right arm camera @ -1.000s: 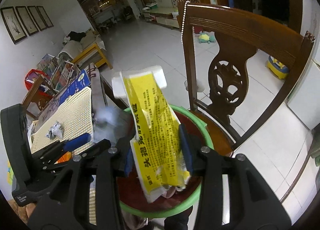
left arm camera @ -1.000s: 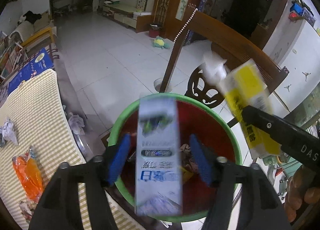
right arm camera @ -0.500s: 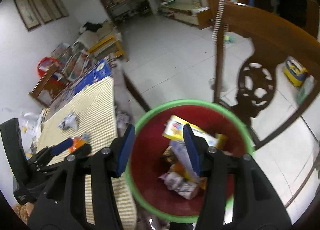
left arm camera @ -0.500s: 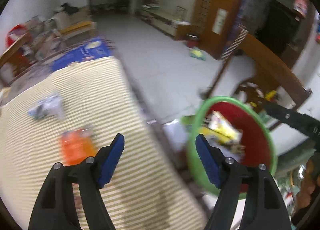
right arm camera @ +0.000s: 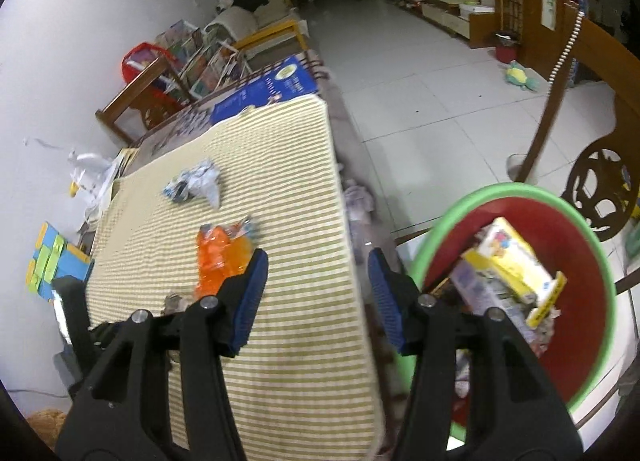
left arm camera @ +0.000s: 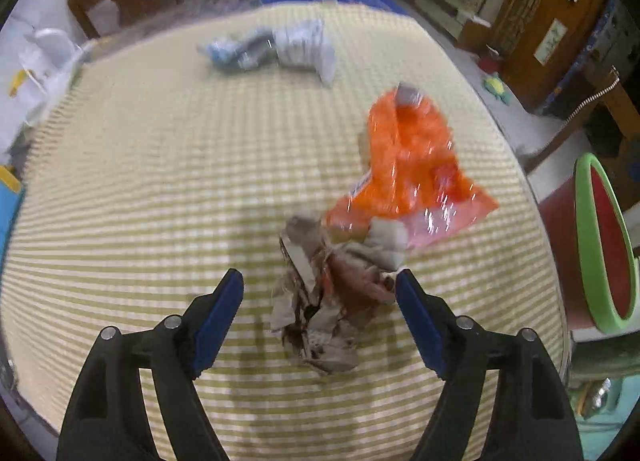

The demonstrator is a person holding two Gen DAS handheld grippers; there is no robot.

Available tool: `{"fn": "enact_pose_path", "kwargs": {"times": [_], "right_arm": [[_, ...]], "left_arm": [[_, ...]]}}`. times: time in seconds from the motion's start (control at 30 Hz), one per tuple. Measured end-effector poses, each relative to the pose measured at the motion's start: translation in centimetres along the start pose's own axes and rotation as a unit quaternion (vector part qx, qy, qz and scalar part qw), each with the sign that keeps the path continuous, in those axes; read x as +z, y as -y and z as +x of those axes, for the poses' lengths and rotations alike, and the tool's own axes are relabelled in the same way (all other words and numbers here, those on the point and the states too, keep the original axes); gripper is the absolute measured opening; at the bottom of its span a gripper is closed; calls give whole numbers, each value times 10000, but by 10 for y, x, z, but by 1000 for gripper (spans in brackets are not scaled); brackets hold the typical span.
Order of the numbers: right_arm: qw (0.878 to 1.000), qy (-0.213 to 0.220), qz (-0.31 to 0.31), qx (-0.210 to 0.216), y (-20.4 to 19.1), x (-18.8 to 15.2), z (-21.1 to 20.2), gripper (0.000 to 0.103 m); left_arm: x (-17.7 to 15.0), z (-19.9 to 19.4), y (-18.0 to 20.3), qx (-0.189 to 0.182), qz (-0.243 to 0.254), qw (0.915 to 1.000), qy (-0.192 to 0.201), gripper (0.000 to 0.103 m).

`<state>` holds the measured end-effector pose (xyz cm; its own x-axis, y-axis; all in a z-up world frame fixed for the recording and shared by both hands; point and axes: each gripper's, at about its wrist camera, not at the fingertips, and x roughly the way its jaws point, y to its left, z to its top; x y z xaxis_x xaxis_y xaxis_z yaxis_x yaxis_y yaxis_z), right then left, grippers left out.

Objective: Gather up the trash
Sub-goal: 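Grasp crumpled paper with the left tool while the right tool grasps the orange bag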

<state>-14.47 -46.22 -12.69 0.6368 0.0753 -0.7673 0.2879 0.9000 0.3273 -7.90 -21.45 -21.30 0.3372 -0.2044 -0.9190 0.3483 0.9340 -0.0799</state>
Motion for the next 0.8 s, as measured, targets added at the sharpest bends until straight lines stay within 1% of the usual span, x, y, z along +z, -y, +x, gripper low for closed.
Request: {"fn": "enact_pose_path", "kwargs": {"times": [0.03,0.07,0.13,0.17,0.23,0.33,0.37,0.4,0.5,0.57,0.63,0.7,0.73,0.8], "right_arm": [[10000,-30,-10,-10,-7,-1,3,51],[10000,-51,-14,-20,-13,-1,6,51],[9999,-123,-21,-40,-25,-3,13,51],[9999,-163,-18,-35,-31,-4,17,51],[9997,-253,-21,-15,-44,-6,25,51],[9990,-448,-80,36,-66,-8,47,52],[9987,-496,-97,39,-71,-9,54,57],[9983,-561,-131,23,-78,-9,64,60],[9972,-705,-240,-58,-95,-9,87,62],[9966,-765,-277,-115,-105,-8,104,68],[9958,-873,-248,-146,-110,-9,120,70],[9942,-1048,-184,-182,-116,-11,140,70],[9935,-1104,-168,-211,-119,-13,146,70],[9929,-1140,-146,-291,-123,-16,153,70]], "left_arm": [[-1,4,-3,-124,20,9999,-48,70],[0,5,-5,-305,37,9995,-73,65],[2,4,-8,-486,82,9988,-58,50],[3,4,-10,-623,135,9979,-61,39],[7,0,-13,-738,231,9970,-36,34],[13,-7,-26,-800,334,9962,47,21],[14,-10,-35,-787,351,9962,78,20],[16,-14,-44,-759,356,9964,124,20],[18,-23,-68,-645,287,9972,243,20],[21,-27,-89,-535,203,9979,298,20],[25,-27,-110,-436,129,9985,309,23],[27,-28,-129,-312,42,9990,323,35],[27,-27,-136,-286,10,9991,327,36],[30,-26,-148,-256,-64,9991,322,43]]}}
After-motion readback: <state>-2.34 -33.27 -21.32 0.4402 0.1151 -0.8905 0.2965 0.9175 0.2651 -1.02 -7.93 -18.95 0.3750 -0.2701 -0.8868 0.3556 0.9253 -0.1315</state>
